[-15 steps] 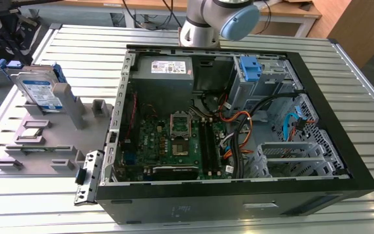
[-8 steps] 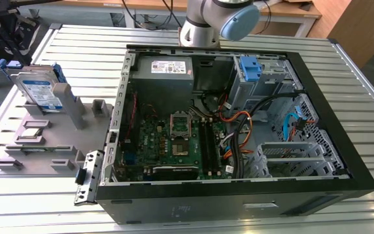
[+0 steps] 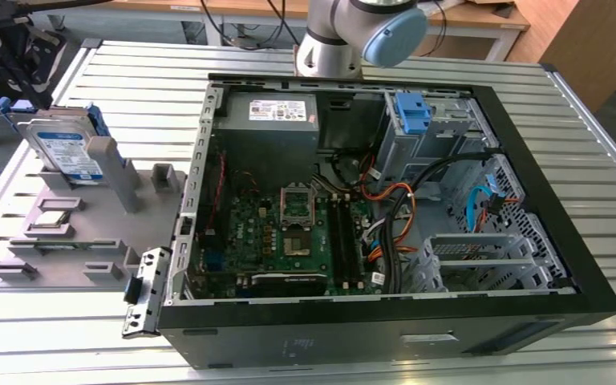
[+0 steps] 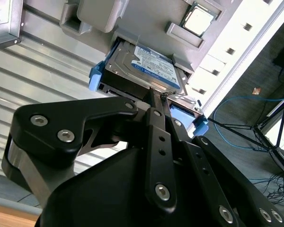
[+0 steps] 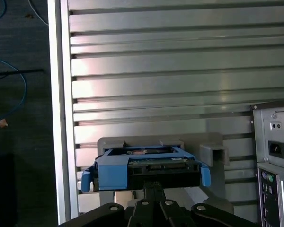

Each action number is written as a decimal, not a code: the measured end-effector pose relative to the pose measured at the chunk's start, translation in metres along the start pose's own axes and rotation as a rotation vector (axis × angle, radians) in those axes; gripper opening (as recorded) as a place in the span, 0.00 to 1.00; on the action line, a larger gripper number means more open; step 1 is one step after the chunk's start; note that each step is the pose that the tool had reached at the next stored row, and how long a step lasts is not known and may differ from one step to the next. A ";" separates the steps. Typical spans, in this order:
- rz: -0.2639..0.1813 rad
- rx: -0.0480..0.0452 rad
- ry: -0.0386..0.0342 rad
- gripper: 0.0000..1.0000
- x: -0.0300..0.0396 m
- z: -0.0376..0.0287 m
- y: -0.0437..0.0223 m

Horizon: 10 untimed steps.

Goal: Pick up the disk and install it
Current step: 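Reach for the disk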

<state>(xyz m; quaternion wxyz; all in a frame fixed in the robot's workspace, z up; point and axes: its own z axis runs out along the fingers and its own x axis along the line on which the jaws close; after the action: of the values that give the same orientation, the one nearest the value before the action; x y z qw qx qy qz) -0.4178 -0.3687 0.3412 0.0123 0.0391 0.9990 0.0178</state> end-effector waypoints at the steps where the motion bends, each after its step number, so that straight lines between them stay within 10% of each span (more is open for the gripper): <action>1: 0.000 0.0001 0.0001 0.11 0.0000 0.0000 0.0000; 10: 0.000 -0.0132 0.0011 0.11 0.0000 0.0000 0.0001</action>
<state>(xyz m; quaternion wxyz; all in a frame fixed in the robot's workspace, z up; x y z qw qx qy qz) -0.4177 -0.3686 0.3411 0.0120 0.0391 0.9989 0.0244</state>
